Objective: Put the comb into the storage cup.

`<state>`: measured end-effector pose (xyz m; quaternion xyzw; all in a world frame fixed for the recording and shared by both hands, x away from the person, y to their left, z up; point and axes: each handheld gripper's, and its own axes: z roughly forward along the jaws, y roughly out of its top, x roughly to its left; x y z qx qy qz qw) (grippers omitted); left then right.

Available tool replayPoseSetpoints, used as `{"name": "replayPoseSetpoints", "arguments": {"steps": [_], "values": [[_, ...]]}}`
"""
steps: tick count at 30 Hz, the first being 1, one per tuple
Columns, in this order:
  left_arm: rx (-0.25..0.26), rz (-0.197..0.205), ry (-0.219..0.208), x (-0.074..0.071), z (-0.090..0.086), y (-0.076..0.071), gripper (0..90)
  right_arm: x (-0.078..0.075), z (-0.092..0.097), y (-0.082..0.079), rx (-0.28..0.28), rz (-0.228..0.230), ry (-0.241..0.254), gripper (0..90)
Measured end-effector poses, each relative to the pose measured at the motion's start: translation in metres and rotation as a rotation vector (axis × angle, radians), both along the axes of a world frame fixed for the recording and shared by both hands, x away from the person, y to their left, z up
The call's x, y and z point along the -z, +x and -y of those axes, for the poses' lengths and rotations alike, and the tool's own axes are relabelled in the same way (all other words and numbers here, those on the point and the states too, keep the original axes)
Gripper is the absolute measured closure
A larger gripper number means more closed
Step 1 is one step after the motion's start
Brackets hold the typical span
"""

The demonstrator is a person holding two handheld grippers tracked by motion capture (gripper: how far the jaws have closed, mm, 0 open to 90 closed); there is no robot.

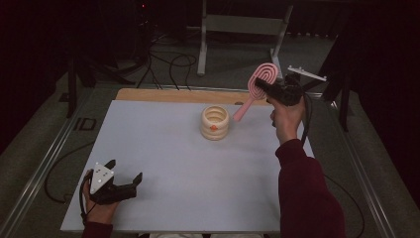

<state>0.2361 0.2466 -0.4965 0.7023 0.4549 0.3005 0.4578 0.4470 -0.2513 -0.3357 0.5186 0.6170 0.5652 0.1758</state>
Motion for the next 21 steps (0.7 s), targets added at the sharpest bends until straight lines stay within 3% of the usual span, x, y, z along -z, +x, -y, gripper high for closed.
{"name": "replayPoseSetpoints", "arguments": {"steps": [21], "values": [[-0.002, 0.000, 0.000, 0.0004, 0.0002, 0.0002, 0.0, 0.0049, 0.0006, 0.0074, 0.037, -0.004, 0.024, 64.1]]}}
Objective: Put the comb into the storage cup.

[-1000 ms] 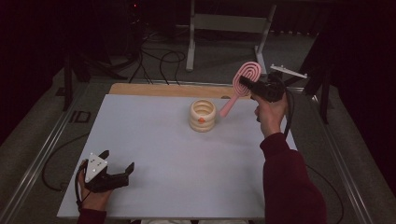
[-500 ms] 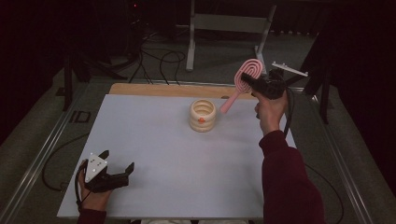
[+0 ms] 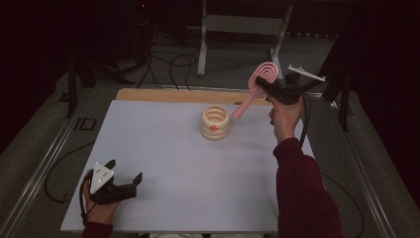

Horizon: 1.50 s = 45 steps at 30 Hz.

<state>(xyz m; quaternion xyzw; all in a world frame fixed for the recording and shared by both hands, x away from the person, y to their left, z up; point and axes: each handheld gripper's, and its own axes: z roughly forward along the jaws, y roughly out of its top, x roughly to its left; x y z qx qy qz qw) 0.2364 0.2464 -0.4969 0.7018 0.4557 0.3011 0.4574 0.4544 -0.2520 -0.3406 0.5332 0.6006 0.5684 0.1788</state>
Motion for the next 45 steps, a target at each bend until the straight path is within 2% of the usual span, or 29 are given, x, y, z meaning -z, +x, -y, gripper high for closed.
{"name": "replayPoseSetpoints", "arguments": {"steps": [5, 26, 45], "values": [[0.002, 0.001, 0.001, 0.000, 0.000, 0.000, 0.0, 0.000, -0.002, 0.001, 0.004, 0.011, 0.012, 64.2], [0.006, 0.008, -0.001, 0.000, 0.000, 0.000, 0.0, -0.009, -0.017, 0.005, -0.001, 0.031, 0.007, 64.1], [0.008, 0.011, -0.005, 0.000, 0.000, -0.001, 0.0, -0.006, -0.026, 0.007, -0.009, 0.038, 0.011, 64.1]]}}
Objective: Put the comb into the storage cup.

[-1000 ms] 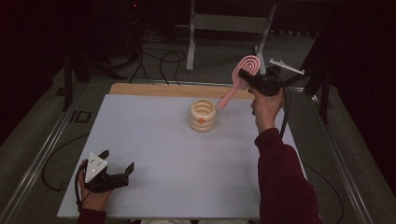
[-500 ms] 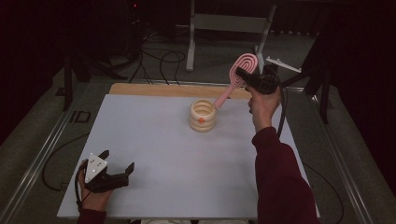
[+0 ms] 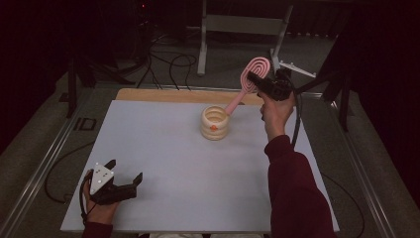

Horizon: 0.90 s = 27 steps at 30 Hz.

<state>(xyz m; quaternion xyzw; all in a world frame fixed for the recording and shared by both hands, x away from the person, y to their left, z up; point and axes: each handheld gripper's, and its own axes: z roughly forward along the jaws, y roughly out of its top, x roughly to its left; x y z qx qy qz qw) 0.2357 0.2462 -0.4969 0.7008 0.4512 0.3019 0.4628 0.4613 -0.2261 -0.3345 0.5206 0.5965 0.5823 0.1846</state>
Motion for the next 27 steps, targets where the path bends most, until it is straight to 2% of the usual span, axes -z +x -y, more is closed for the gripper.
{"name": "replayPoseSetpoints", "arguments": {"steps": [27], "values": [[0.002, 0.000, -0.001, 0.000, 0.001, 0.000, 0.0, 0.004, -0.015, 0.002, -0.024, -0.003, 0.006, 64.2]]}}
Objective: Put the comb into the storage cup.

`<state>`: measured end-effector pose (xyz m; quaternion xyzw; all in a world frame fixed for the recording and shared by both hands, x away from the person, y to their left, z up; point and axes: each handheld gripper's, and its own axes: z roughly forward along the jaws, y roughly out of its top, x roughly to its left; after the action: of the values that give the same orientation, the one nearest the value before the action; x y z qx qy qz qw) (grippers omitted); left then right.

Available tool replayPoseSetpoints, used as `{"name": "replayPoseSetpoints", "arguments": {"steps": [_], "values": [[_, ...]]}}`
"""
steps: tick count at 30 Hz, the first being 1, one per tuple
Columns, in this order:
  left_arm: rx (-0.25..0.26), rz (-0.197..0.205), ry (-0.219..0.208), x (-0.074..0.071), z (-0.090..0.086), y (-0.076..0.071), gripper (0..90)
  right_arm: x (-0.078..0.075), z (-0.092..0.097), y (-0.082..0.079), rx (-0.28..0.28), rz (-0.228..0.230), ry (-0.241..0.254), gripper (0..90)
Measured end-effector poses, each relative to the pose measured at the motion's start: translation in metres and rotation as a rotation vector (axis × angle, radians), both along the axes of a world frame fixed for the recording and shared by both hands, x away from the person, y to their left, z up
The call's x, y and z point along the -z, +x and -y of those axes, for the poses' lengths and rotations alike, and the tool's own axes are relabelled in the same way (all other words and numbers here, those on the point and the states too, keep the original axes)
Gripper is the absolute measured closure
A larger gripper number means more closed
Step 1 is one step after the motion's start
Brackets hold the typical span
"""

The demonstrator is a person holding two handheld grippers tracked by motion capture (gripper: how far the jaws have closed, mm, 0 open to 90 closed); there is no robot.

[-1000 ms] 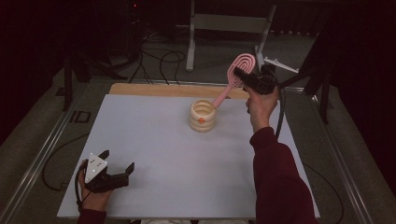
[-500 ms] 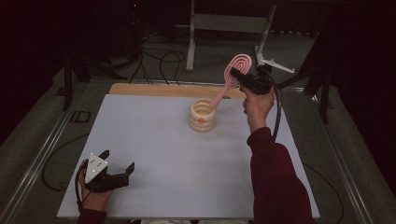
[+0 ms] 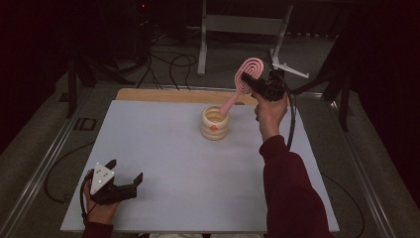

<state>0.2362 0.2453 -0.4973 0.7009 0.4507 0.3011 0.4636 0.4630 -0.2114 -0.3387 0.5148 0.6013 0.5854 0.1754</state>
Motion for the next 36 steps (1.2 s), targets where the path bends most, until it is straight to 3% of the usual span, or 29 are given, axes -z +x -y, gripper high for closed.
{"name": "replayPoseSetpoints", "arguments": {"steps": [36], "values": [[0.002, 0.001, 0.001, 0.000, 0.000, 0.000, 0.0, 0.011, -0.021, 0.000, -0.017, -0.001, -0.010, 64.1]]}}
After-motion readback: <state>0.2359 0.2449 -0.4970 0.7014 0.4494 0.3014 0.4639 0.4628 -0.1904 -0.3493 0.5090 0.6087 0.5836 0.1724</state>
